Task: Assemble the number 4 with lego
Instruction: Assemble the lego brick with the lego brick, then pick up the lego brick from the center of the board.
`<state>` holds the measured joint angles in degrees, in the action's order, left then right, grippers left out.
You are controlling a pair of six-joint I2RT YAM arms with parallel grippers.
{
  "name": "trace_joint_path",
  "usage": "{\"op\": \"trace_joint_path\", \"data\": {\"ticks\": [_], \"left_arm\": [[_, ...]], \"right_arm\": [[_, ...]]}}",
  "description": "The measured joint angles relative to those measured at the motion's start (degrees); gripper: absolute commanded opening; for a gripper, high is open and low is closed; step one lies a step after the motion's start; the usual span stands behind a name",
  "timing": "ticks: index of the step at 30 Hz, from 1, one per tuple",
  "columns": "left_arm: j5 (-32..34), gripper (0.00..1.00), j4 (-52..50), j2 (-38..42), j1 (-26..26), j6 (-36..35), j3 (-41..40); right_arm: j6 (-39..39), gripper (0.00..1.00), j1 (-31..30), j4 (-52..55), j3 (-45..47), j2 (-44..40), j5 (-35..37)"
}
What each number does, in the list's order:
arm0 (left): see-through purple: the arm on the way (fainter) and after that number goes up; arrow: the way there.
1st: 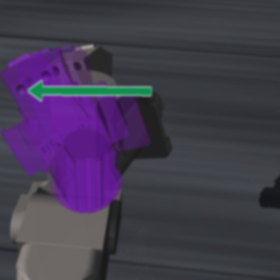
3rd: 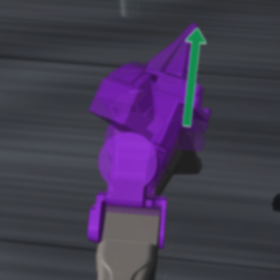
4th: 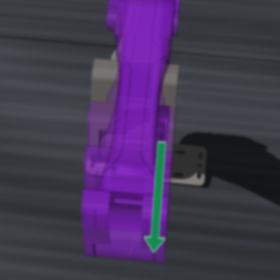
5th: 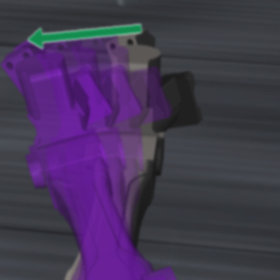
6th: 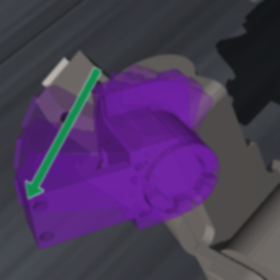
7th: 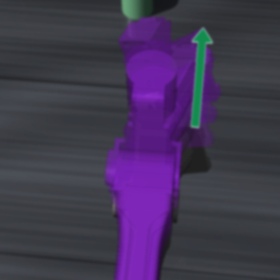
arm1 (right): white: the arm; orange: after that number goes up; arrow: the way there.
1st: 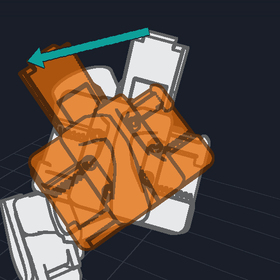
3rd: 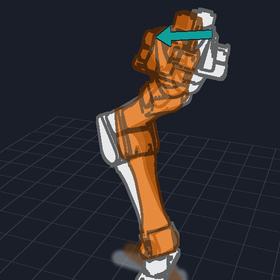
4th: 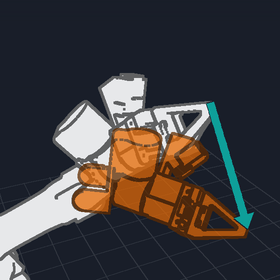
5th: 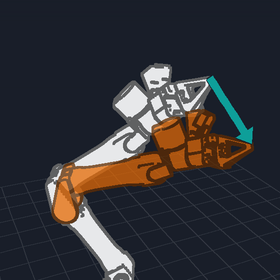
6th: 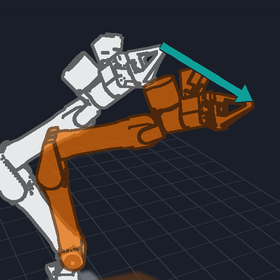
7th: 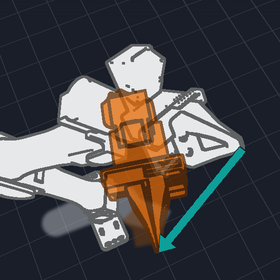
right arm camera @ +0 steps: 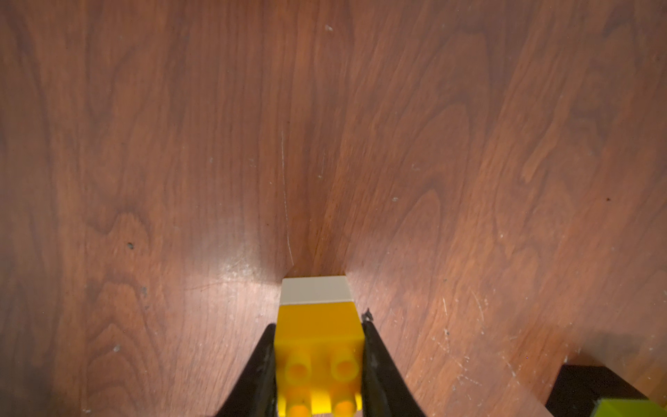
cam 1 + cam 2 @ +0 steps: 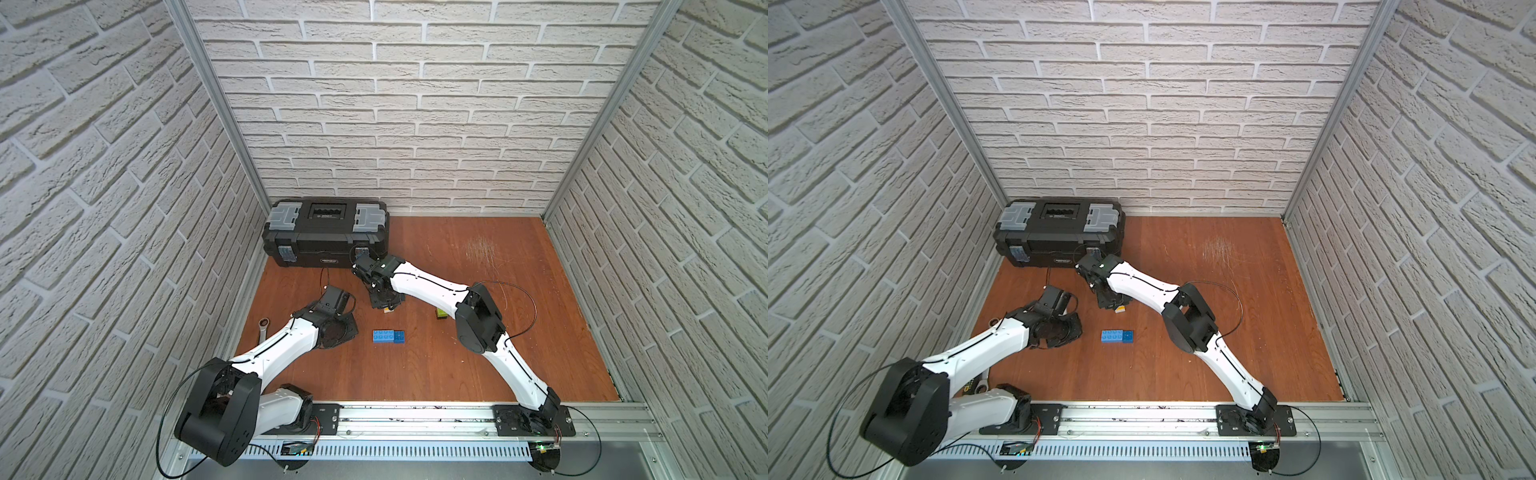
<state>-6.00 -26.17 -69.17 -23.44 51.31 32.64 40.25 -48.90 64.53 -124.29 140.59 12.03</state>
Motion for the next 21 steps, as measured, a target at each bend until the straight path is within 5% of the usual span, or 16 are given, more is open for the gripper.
{"op": "trace_joint_path", "data": {"ticks": [21], "left_arm": [[-2.03, 0.18, 3.28, -1.75, -5.38, 4.44, -1.51]], "right_arm": [[-1.95, 0.02, 0.00, -1.18, 0.39, -0.59, 0.22]]}}
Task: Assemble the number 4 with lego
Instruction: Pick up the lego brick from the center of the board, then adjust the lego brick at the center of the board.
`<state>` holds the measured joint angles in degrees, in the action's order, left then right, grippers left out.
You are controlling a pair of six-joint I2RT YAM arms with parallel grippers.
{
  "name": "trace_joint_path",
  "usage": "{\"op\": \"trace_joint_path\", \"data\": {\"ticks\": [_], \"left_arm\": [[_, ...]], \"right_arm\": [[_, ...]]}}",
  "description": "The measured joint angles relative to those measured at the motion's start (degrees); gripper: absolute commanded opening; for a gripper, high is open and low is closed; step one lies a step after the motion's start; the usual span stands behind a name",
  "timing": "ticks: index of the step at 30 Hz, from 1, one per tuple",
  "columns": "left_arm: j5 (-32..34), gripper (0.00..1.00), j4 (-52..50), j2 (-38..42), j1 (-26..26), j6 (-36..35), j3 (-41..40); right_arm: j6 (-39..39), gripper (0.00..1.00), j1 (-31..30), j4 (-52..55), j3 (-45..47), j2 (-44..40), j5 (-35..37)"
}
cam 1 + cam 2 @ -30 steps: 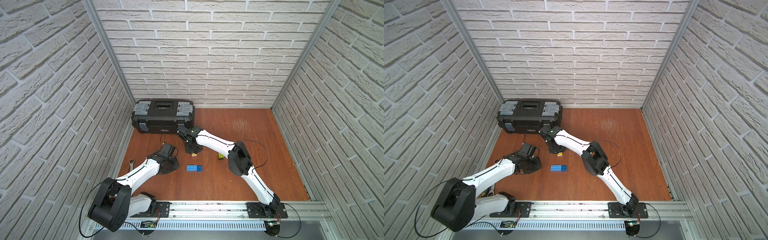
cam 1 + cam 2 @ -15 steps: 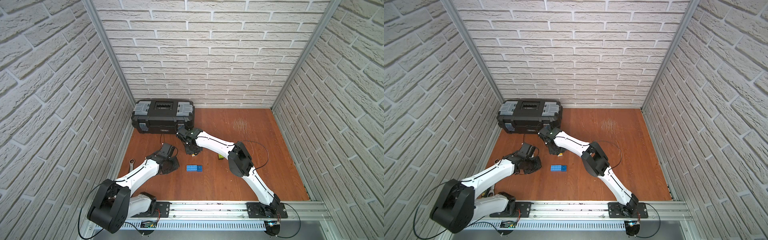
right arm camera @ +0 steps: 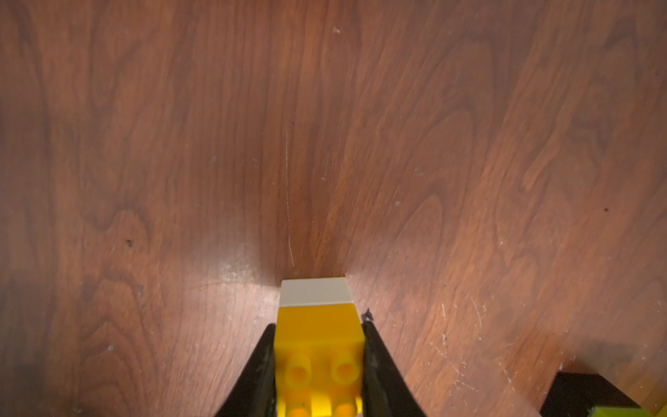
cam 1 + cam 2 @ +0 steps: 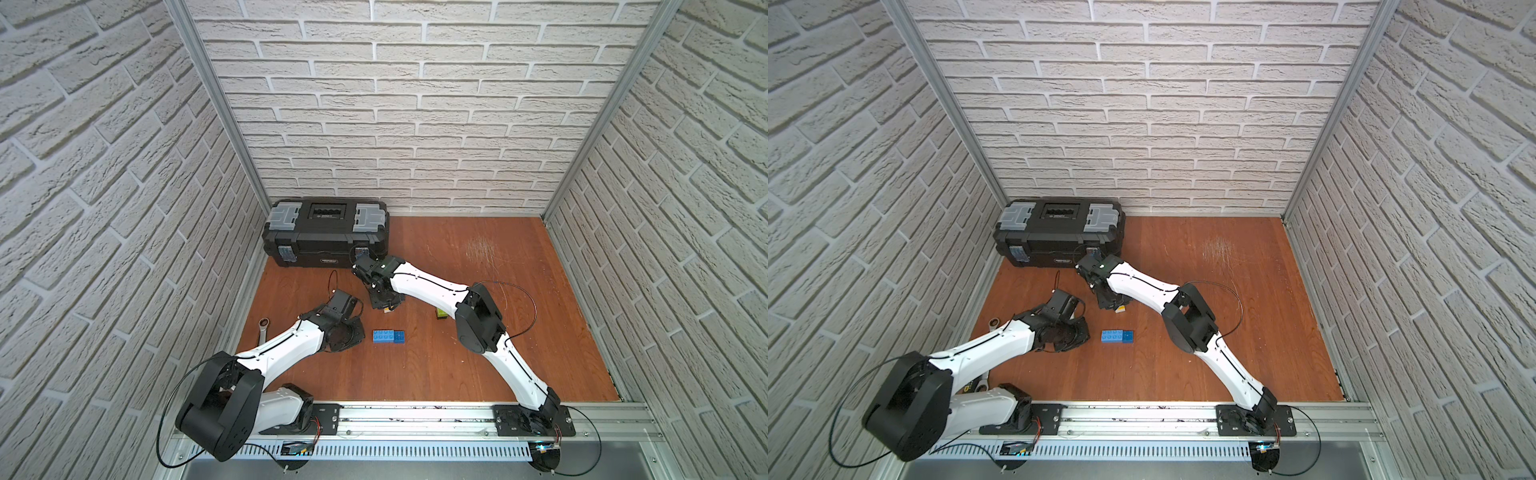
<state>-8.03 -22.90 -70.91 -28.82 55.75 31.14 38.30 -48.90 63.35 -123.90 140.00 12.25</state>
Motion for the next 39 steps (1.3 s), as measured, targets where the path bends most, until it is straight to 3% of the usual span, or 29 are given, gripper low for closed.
{"op": "trace_joint_path", "data": {"ticks": [11, 22, 31, 39], "left_arm": [[-0.26, 0.17, 2.01, -2.05, -0.26, 0.46, -0.55], [-1.99, 0.14, 4.94, -4.59, -2.82, -0.66, 0.39], [-2.19, 0.13, 5.55, -6.78, -4.74, -0.87, 1.99], [-2.19, 0.13, 5.97, -7.58, -5.73, -0.87, 2.54]], "right_arm": [[1.22, 0.02, -0.59, -0.07, 7.89, -9.18, 1.40], [10.01, 0.02, -2.71, -0.26, 32.11, -35.39, 2.97], [15.74, 0.02, -5.22, -2.51, 38.99, -36.89, 2.69], [18.60, 0.02, -8.41, -4.90, 36.41, -34.67, 1.60]]}}
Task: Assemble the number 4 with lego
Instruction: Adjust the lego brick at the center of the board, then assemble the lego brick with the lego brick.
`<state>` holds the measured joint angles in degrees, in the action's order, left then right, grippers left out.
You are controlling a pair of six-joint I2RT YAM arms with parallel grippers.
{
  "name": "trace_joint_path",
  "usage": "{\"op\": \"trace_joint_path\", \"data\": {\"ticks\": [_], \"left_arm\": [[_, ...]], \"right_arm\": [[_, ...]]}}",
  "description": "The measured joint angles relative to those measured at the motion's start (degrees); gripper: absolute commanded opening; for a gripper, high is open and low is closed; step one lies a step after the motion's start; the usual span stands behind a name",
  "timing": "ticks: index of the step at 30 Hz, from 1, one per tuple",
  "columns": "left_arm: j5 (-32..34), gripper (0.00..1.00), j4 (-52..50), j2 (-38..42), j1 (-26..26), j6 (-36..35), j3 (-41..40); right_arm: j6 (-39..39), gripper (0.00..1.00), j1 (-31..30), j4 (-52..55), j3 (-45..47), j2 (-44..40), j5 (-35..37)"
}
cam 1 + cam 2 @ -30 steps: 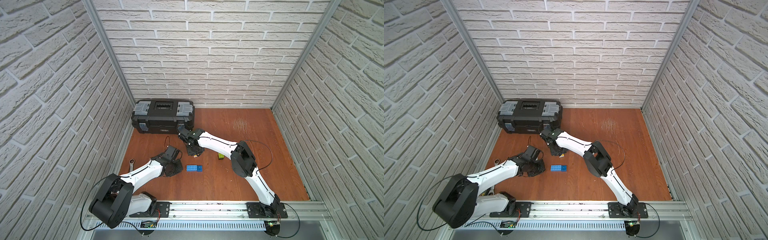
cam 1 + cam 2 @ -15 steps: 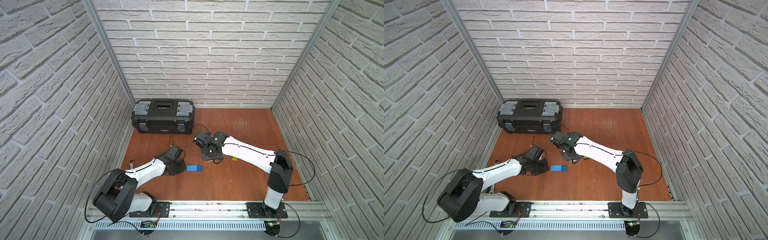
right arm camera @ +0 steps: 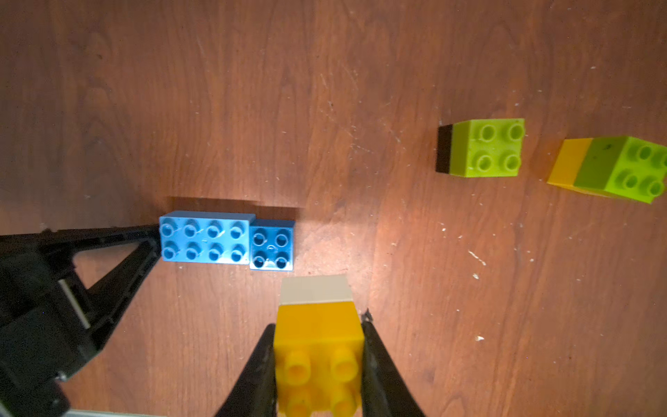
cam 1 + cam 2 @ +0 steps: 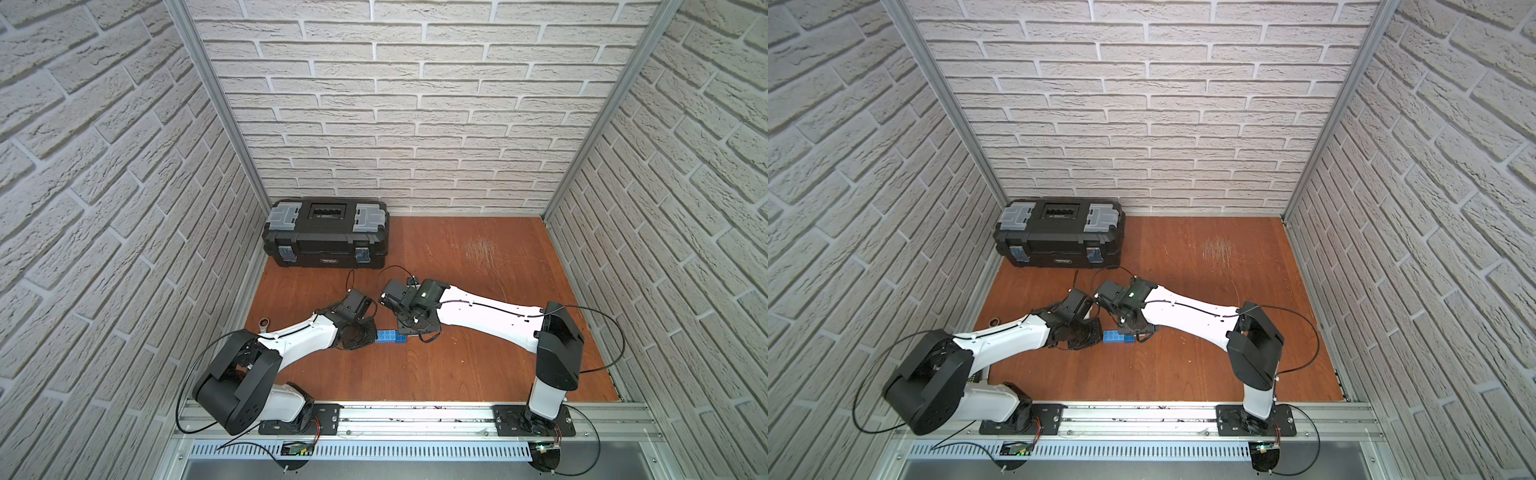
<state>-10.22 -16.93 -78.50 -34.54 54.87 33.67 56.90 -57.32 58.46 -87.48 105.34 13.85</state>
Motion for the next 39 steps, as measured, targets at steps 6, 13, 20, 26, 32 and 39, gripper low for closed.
{"op": "trace_joint_path", "data": {"ticks": [6, 13, 20, 26, 32, 39], "left_arm": [[1.70, 0.14, -2.78, 2.73, 2.47, -0.02, 0.00], [4.02, 0.16, -7.65, 12.20, 9.64, -0.68, -0.94], [4.07, 0.15, -10.19, 13.40, 11.10, -1.33, -2.49], [3.32, 0.16, -10.23, 13.38, 11.34, -2.21, -2.62], [2.73, 0.15, -10.10, 13.25, 11.50, -2.60, -3.06], [2.23, 0.15, -10.08, 13.22, 11.67, -2.73, -3.23]], "right_arm": [[1.53, 0.02, -1.70, -1.03, -3.89, 5.49, -0.20], [3.17, 0.02, -2.08, -0.70, -8.07, 11.28, -0.15], [4.66, 0.02, -2.10, 1.01, -10.93, 13.86, 0.15], [5.68, 0.02, -2.10, 2.86, -12.46, 14.69, 0.94], [6.29, 0.02, -2.14, 3.87, -13.73, 16.55, 1.05], [6.88, 0.02, -2.14, 3.72, -13.51, 16.61, 1.11]]}}
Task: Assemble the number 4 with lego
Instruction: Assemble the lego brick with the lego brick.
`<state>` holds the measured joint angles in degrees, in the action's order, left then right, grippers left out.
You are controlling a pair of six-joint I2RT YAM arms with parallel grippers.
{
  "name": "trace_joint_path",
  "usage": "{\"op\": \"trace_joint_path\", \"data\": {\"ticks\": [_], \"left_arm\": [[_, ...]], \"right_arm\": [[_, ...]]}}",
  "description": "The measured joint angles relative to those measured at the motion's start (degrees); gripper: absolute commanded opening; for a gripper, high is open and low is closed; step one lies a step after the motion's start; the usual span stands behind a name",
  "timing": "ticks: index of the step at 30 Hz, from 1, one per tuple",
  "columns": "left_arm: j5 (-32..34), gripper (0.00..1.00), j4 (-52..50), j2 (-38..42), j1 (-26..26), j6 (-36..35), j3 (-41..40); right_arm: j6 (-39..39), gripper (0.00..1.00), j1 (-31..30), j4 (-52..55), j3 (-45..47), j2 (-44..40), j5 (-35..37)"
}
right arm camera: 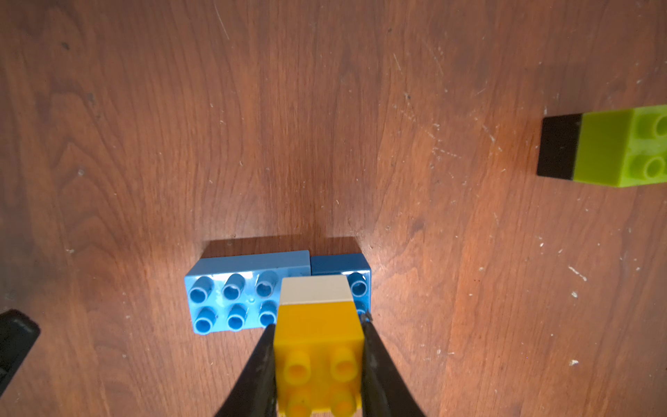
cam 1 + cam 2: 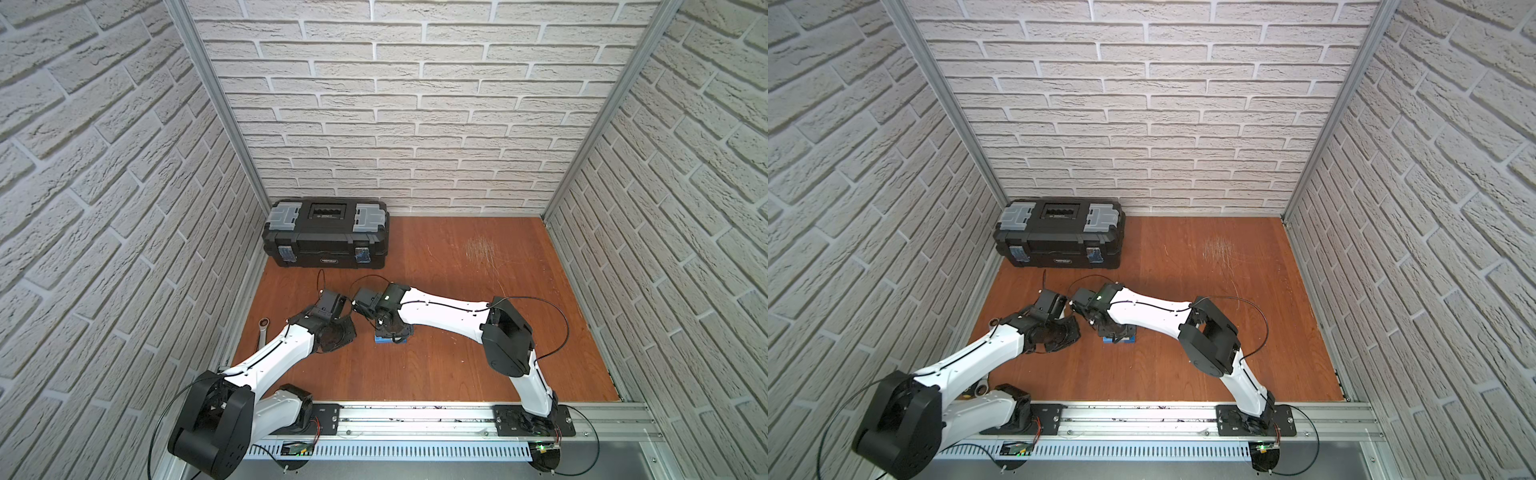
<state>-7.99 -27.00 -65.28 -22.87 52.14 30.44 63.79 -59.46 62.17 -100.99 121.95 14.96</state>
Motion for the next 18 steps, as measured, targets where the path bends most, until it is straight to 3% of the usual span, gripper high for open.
{"op": "trace_joint_path", "data": {"ticks": [18], "left_arm": [[-0.26, 0.15, 0.09, 0.02, 0.00, 0.07, -0.42]], "right_arm": [[-0.33, 0.02, -0.07, -6.51, 6.67, -3.50, 0.98]]}}
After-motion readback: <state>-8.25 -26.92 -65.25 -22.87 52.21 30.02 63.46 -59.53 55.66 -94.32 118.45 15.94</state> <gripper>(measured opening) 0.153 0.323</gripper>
